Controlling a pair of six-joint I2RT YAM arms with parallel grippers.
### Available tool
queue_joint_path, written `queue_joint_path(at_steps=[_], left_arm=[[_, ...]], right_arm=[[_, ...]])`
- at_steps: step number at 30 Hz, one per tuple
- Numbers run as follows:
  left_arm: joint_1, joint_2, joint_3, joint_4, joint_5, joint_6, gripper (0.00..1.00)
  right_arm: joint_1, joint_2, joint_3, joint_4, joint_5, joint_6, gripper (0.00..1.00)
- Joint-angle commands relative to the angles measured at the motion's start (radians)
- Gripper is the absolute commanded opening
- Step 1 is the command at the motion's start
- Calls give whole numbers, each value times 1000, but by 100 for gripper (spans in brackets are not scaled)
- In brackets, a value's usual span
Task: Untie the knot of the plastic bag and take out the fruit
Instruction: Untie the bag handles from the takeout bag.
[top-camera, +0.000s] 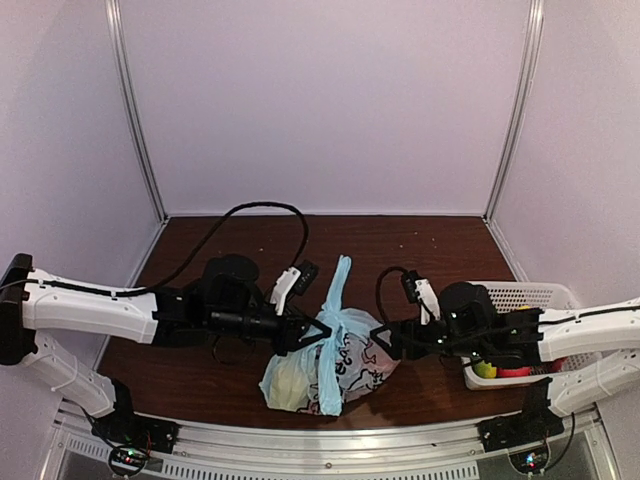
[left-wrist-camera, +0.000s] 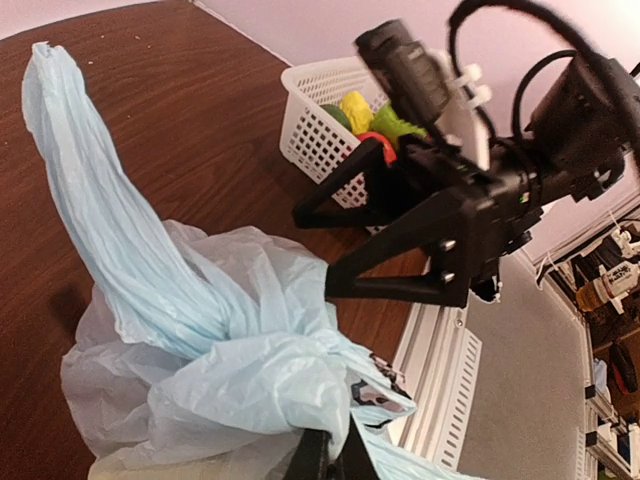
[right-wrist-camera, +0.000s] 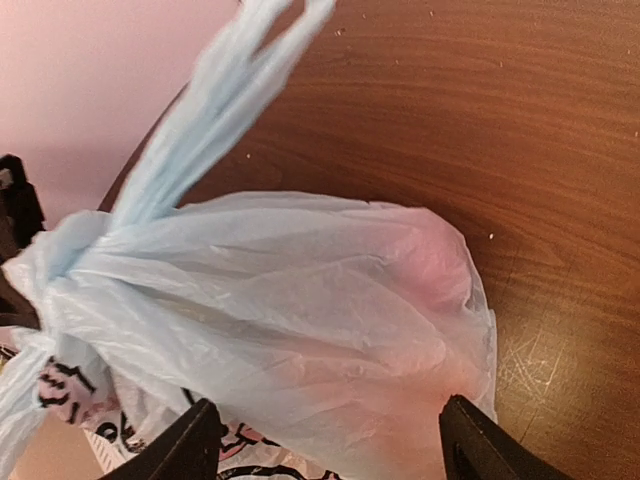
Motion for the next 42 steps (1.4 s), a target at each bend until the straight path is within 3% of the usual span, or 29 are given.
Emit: queue_joint_path(at_steps=[1, 5, 9, 24, 34, 38, 42], left_arm=[[14, -34, -34, 67, -19, 27, 0], [14, -29, -45, 77, -15, 24, 0], [15, -22, -46, 90, -11, 24, 0], [15, -8, -36, 81, 26, 29, 0], [14, -7, -31, 79, 32, 31, 0], [15, -11, -29, 72, 33, 33, 0], [15, -18, -31, 69, 31, 34, 0]], right_arm=[[-5, -128, 20, -84, -3, -47, 79], [-2, -183, 56, -145, -96, -99, 88], [38, -177, 76, -104, -149, -125, 93], [84, 46, 180, 11, -176, -185, 93], [79, 125, 161, 64, -119, -218, 93], [80, 150, 158, 65, -120, -222, 89], [77, 134, 148, 55, -86, -217, 70]])
